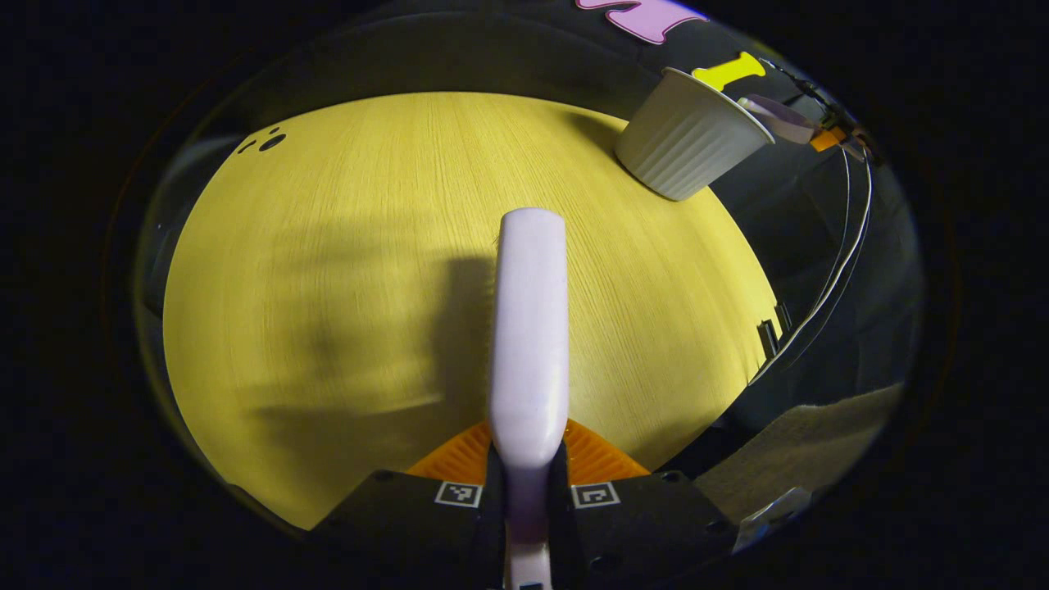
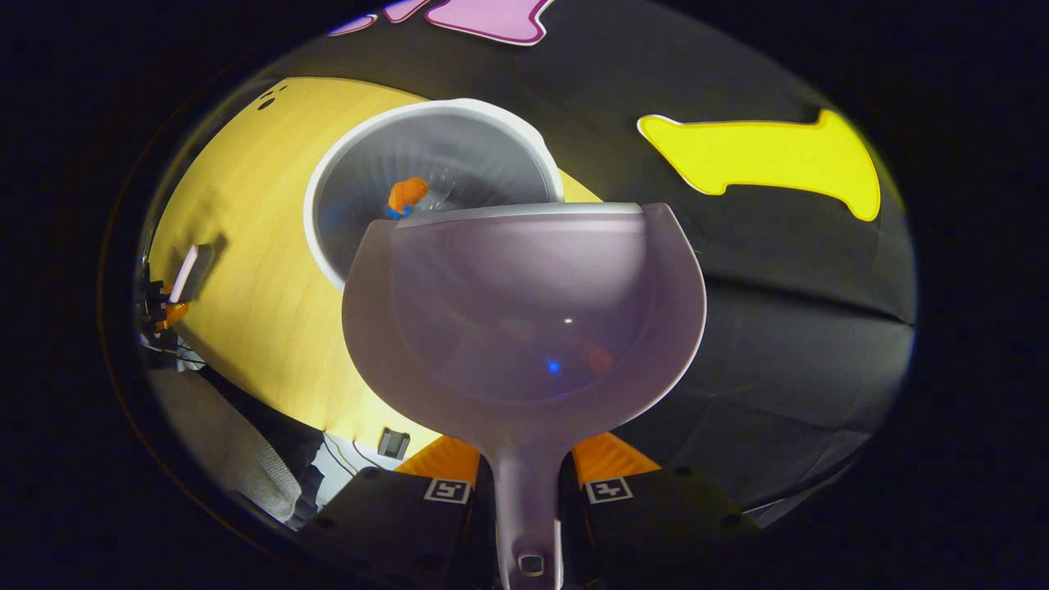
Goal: Pick up the small broom and dustpan from the desktop, sweep the trash into the dustpan with the broom, and then empty the trash into the garbage bin.
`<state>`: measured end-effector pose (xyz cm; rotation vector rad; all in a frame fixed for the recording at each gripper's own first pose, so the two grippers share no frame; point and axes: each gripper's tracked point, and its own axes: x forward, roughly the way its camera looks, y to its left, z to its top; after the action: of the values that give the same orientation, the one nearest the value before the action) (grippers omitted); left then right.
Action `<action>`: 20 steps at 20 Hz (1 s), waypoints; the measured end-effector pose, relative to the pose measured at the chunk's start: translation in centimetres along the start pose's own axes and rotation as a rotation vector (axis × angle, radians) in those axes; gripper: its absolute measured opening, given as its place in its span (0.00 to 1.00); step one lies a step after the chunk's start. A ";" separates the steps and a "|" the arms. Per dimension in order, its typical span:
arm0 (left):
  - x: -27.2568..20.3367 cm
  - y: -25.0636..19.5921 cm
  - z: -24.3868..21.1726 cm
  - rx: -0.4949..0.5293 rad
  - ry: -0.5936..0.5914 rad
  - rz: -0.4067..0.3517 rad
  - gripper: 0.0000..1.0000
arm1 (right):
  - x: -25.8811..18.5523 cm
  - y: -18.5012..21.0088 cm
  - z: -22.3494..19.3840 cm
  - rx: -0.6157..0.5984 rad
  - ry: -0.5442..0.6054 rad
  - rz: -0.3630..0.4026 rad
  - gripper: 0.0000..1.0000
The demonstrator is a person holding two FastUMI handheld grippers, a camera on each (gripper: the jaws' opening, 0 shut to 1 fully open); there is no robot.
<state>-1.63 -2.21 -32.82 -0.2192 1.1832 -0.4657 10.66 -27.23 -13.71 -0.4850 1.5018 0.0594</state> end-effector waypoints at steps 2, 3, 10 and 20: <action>0.0 0.0 0.2 0.000 -0.002 0.007 0.24 | 0.0 0.0 0.1 0.006 -0.009 0.001 0.36; 0.0 0.0 0.2 -0.002 -0.003 0.011 0.25 | -0.1 0.0 0.2 0.015 -0.022 0.001 0.36; -0.2 -0.2 0.6 0.006 -0.007 0.044 0.25 | -0.6 2.3 0.9 0.200 -0.241 0.115 0.36; -0.5 -0.7 2.0 0.033 -0.012 0.120 0.25 | -4.1 16.0 -4.8 0.177 -0.426 0.306 0.36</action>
<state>-0.11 -2.71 -31.37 -0.1217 1.1685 -0.3780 0.48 -13.42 -14.08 -0.0866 1.1375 0.2520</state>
